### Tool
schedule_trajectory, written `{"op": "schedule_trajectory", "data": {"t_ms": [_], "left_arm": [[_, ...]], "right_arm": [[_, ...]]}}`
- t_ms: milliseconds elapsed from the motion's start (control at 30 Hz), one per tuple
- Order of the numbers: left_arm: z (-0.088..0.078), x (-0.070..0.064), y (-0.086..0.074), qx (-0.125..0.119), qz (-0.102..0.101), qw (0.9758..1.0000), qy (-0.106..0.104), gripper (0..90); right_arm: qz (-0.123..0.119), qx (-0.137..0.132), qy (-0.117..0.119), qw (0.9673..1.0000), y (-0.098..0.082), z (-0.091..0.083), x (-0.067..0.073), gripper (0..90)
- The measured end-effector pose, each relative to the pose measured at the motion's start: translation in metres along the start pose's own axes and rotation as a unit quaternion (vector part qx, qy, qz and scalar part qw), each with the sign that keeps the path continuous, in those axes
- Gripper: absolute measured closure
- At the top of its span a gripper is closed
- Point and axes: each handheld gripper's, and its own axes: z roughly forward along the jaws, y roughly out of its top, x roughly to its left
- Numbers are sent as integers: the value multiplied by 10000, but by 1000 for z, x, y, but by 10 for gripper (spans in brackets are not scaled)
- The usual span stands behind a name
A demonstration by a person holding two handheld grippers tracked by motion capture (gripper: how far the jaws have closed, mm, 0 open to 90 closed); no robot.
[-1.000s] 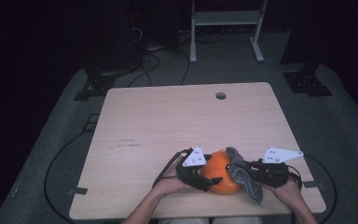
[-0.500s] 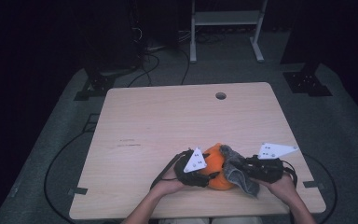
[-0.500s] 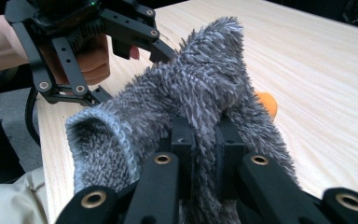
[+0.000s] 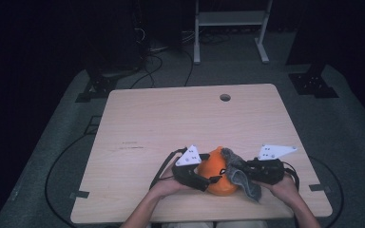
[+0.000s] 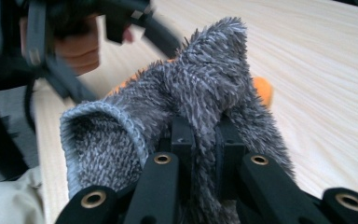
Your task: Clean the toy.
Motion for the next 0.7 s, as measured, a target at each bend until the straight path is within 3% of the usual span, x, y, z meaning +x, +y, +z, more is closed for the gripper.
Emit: {"op": "schedule_trajectory", "data": {"t_ms": [67,100,167,333,400,500,567,633,700], "left_arm": [[6,-1,-2,313,60,9994,140,152],[8,-1,-4,329,22,9994,102,158],[9,-3,-7,372,156,9991,108,203],[6,-4,-9,565,328,9979,33,238],[5,-4,-10,603,360,9975,9,243],[2,-2,-12,662,370,9971,-26,245],[0,-1,-14,666,335,9972,-50,245],[1,-1,-14,662,344,9972,-66,245],[2,-2,-13,672,396,9969,-62,245]], "right_arm": [[-78,-16,90,9999,-1,1,3,806],[-90,14,22,10000,-1,1,4,806],[-47,55,-41,10000,-6,-2,1,806],[233,315,-481,9981,-20,-8,-14,806],[254,167,-337,9990,-18,-10,-10,806],[45,-26,-38,10000,-6,-6,0,805],[-52,41,-22,10000,-3,-1,1,804],[47,48,15,10000,-6,0,-3,804],[57,203,-132,9997,-13,-1,-6,804]]}}
